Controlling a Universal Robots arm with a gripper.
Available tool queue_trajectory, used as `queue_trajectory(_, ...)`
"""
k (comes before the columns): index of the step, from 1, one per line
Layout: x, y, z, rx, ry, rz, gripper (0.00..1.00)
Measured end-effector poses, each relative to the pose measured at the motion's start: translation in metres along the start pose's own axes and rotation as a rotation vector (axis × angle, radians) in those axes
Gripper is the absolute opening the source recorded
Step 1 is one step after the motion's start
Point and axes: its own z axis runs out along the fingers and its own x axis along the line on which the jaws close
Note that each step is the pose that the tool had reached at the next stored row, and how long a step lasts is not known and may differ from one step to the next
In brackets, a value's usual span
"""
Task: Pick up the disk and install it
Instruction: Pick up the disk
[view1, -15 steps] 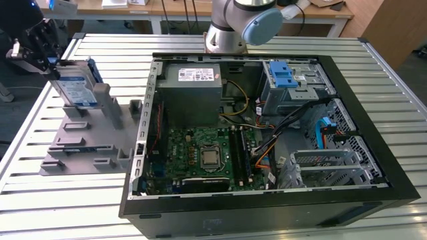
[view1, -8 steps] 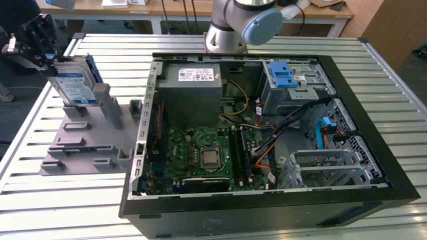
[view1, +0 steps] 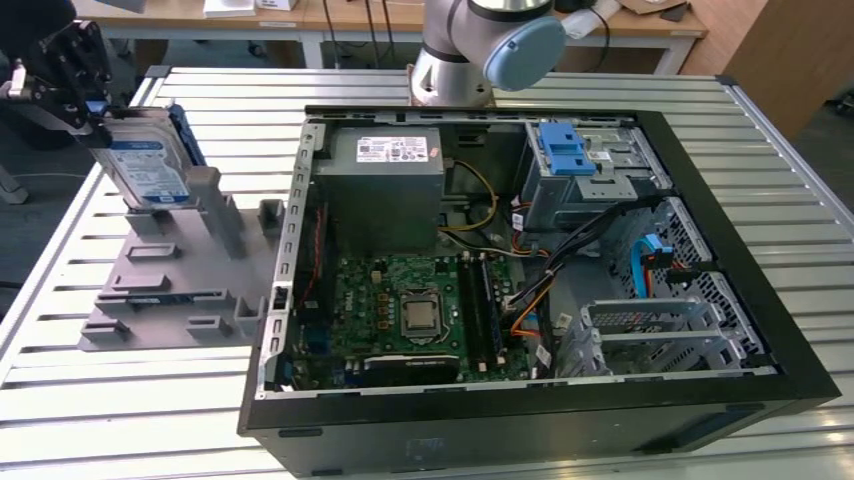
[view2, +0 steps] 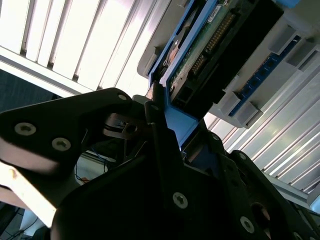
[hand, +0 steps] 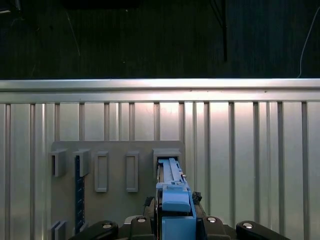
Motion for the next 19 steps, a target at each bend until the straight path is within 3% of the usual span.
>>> queue_trajectory(14,0.0000,0.0000,-0.0003,-0.0002,0.0001,0.000,0.37)
queue_trajectory(19,0.0000,0.0000,-0.0034,-0.0003,0.0002,0.000,0.37)
